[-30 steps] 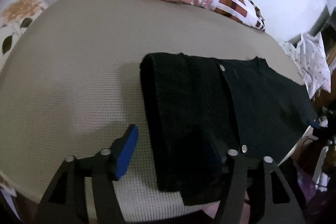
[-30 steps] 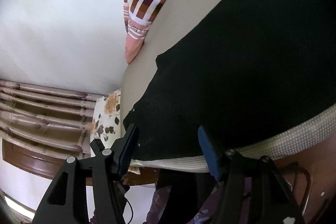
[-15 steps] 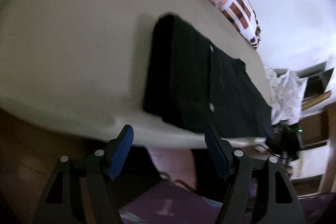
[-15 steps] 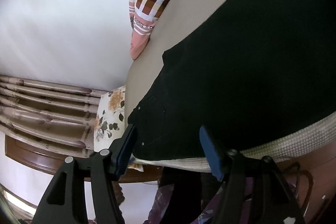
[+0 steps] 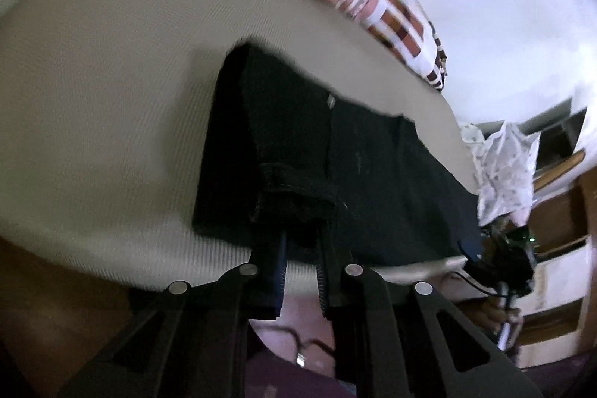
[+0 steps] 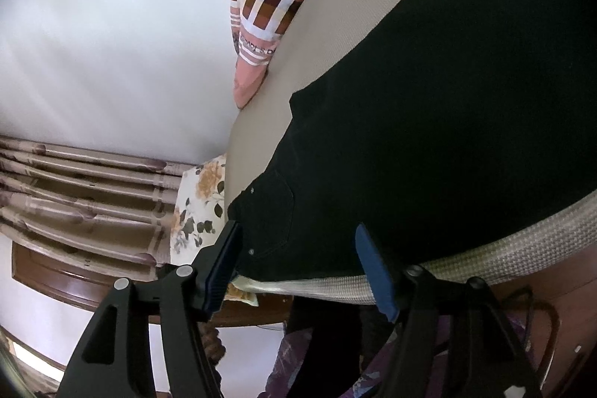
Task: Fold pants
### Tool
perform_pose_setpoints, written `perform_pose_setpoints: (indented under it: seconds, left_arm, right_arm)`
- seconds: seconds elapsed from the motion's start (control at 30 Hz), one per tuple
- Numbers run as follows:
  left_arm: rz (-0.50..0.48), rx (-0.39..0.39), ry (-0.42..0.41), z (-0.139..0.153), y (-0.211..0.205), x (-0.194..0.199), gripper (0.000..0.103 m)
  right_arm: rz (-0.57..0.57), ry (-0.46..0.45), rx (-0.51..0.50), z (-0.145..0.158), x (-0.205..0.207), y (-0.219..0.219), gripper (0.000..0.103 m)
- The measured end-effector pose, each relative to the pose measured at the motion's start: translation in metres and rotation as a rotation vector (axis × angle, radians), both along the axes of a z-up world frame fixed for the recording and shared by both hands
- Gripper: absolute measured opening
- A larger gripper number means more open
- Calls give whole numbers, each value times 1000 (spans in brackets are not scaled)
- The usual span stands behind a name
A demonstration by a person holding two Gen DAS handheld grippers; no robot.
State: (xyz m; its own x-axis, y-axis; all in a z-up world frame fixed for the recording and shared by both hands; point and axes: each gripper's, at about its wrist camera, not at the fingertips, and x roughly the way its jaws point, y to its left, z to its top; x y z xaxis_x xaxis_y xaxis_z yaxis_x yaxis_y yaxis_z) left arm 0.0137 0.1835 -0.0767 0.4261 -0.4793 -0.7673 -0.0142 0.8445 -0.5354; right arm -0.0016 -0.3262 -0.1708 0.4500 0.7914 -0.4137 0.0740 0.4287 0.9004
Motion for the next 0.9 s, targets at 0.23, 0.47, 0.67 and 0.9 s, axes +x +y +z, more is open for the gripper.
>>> perform_pose_setpoints:
  seconds: [0.23,0.47,0.67,0.9]
  left_arm:
    - [-59,81,-67,-11,-3,3,14]
    - [-34,42,-44,-40,7,-16,16]
    - [-30,76,-69,-26,-2,-19,17]
    - [8,26,-29,-35,6,-21,19]
  right_arm:
    - [6,1,6,-2,-2,1,62]
    - [37,-14,-2,0,7,3,62]
    - [145,-175,-234,34,42,20,62]
    - [275,-302,-365,48,118,35,62]
